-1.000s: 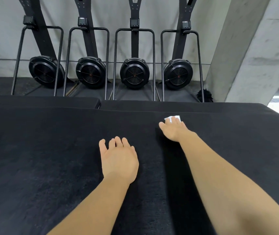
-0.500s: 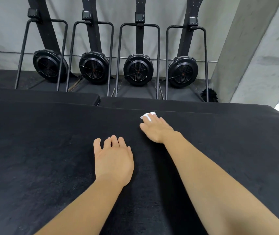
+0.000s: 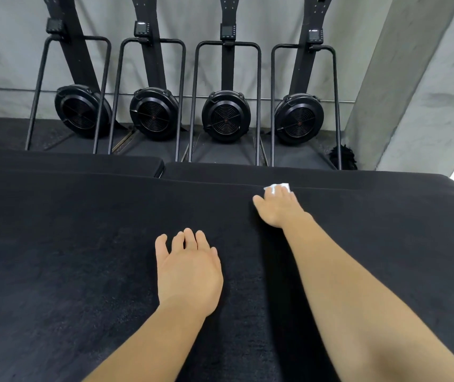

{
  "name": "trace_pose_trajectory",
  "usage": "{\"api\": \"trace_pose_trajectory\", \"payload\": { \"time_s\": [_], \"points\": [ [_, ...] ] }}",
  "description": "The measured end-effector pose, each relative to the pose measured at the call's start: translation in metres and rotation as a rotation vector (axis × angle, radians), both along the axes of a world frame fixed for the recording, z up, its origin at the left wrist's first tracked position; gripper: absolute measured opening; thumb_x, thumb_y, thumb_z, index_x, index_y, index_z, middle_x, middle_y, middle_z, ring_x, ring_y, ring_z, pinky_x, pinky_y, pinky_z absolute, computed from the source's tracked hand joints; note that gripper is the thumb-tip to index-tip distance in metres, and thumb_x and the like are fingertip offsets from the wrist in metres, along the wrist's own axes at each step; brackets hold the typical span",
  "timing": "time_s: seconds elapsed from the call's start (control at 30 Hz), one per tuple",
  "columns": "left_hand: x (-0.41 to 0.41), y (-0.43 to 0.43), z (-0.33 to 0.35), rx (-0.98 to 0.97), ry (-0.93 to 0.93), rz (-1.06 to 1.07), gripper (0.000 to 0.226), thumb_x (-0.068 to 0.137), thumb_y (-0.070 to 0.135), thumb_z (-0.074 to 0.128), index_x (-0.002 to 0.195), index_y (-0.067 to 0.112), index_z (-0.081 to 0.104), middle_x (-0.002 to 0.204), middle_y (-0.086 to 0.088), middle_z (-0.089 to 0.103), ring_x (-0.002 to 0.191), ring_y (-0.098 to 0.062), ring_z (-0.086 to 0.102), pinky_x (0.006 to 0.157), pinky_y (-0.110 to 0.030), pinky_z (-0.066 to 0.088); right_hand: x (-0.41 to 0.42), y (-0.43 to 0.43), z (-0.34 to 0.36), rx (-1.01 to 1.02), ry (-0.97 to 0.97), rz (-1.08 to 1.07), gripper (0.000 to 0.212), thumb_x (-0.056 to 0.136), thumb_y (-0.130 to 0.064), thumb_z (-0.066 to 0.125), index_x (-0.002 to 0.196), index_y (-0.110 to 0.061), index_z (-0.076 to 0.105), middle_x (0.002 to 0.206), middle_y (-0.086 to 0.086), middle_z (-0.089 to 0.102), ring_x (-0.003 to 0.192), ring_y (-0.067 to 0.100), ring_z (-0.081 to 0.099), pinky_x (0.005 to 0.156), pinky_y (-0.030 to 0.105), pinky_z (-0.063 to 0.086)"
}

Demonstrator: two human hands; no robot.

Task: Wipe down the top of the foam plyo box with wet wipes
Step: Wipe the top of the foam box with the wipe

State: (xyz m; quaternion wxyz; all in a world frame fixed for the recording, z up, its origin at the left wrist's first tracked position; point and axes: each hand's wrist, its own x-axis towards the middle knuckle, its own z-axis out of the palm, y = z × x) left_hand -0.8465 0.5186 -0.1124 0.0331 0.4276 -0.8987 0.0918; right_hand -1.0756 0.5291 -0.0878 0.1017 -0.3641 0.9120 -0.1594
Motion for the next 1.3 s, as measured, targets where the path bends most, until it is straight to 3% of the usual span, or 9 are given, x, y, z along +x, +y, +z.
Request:
{"api": "trace_pose_trajectory", "payload": {
  "time_s": [0.2, 0.37, 0.53, 0.7, 0.87, 1.0, 1.1, 1.23, 1.3],
  "points": [
    [-0.001, 0.001, 0.002, -0.016, 0.023, -0.002, 0.058, 0.100, 0.035, 0.008, 0.150, 0.012, 0.026, 0.153, -0.007, 0.035, 0.140, -0.026, 0.029, 0.115, -0.051, 0.001, 0.059, -0.048, 0.006, -0.080, -0.082, 0.176, 0.054, 0.097, -0.042, 0.041, 0.145, -0.017, 0.046, 0.148, 0.008, 0.034, 0.135, 0.028, 0.037, 0.111, 0.039, 0.036],
    [0.000, 0.001, 0.001, -0.015, 0.027, -0.003, 0.058, 0.100, 0.035, 0.008, 0.151, 0.012, 0.025, 0.155, -0.007, 0.032, 0.141, -0.025, 0.028, 0.115, -0.050, 0.000, 0.073, -0.062, 0.003, 0.006, -0.096, 0.347, 0.056, 0.101, -0.044, 0.032, 0.154, -0.025, 0.030, 0.158, -0.001, 0.023, 0.140, 0.025, 0.027, 0.113, 0.040, 0.026],
    [-0.001, 0.001, 0.000, -0.012, 0.015, -0.001, 0.058, 0.101, 0.035, 0.006, 0.153, 0.013, 0.020, 0.157, -0.007, 0.027, 0.142, -0.026, 0.025, 0.115, -0.050, -0.002, 0.011, -0.029, 0.001, 0.016, -0.009, 0.171, 0.055, 0.098, -0.043, 0.033, 0.151, -0.028, 0.035, 0.154, 0.002, 0.031, 0.136, 0.031, 0.033, 0.114, 0.042, 0.029],
    [-0.001, -0.001, -0.001, 0.003, 0.012, 0.001, 0.058, 0.101, 0.035, 0.006, 0.153, 0.012, 0.016, 0.158, -0.008, 0.024, 0.144, -0.027, 0.021, 0.115, -0.051, -0.003, -0.054, 0.019, -0.003, 0.092, -0.003, 0.027, 0.056, 0.100, -0.042, 0.028, 0.153, -0.025, 0.030, 0.158, 0.003, 0.028, 0.145, 0.029, 0.025, 0.120, 0.045, 0.018],
    [-0.001, 0.000, -0.001, 0.007, 0.026, -0.005, 0.058, 0.101, 0.035, 0.008, 0.153, 0.011, 0.017, 0.157, -0.009, 0.026, 0.143, -0.028, 0.022, 0.115, -0.051, -0.003, -0.045, 0.017, -0.002, 0.046, -0.006, -0.047, 0.057, 0.101, -0.041, 0.030, 0.152, -0.016, 0.033, 0.157, 0.007, 0.028, 0.143, 0.028, 0.024, 0.117, 0.038, 0.020],
    [-0.002, 0.000, 0.002, 0.003, 0.031, -0.015, 0.057, 0.101, 0.033, 0.009, 0.150, 0.009, 0.024, 0.153, -0.009, 0.033, 0.140, -0.028, 0.027, 0.115, -0.052, -0.001, 0.012, -0.012, -0.005, -0.037, -0.006, 0.065, 0.055, 0.095, -0.043, 0.038, 0.142, -0.015, 0.046, 0.145, 0.008, 0.038, 0.133, 0.030, 0.036, 0.111, 0.040, 0.034],
    [-0.001, 0.002, 0.004, -0.003, 0.033, -0.012, 0.056, 0.101, 0.035, 0.010, 0.147, 0.011, 0.031, 0.149, -0.007, 0.039, 0.137, -0.026, 0.032, 0.115, -0.050, 0.001, 0.059, -0.032, -0.006, -0.066, -0.043, 0.198, 0.057, 0.094, -0.046, 0.039, 0.145, -0.020, 0.042, 0.146, 0.004, 0.034, 0.131, 0.029, 0.037, 0.108, 0.041, 0.036],
    [-0.002, 0.003, 0.007, -0.028, 0.012, -0.012, 0.053, 0.100, 0.035, 0.010, 0.137, 0.015, 0.042, 0.139, -0.003, 0.049, 0.130, -0.023, 0.039, 0.116, -0.049, 0.004, 0.089, -0.042, -0.003, 0.033, -0.054, 0.405, 0.059, 0.102, -0.043, 0.027, 0.156, -0.021, 0.023, 0.161, 0.002, 0.016, 0.145, 0.026, 0.019, 0.118, 0.041, 0.019],
    [-0.003, 0.003, 0.008, -0.036, -0.007, -0.004, 0.055, 0.100, 0.035, 0.009, 0.141, 0.014, 0.039, 0.142, -0.003, 0.047, 0.131, -0.023, 0.039, 0.116, -0.049, 0.003, 0.079, -0.038, -0.001, 0.061, -0.038, 0.448, 0.056, 0.104, -0.041, 0.025, 0.157, -0.024, 0.022, 0.163, -0.001, 0.014, 0.146, 0.026, 0.017, 0.118, 0.040, 0.015]
  ]
}}
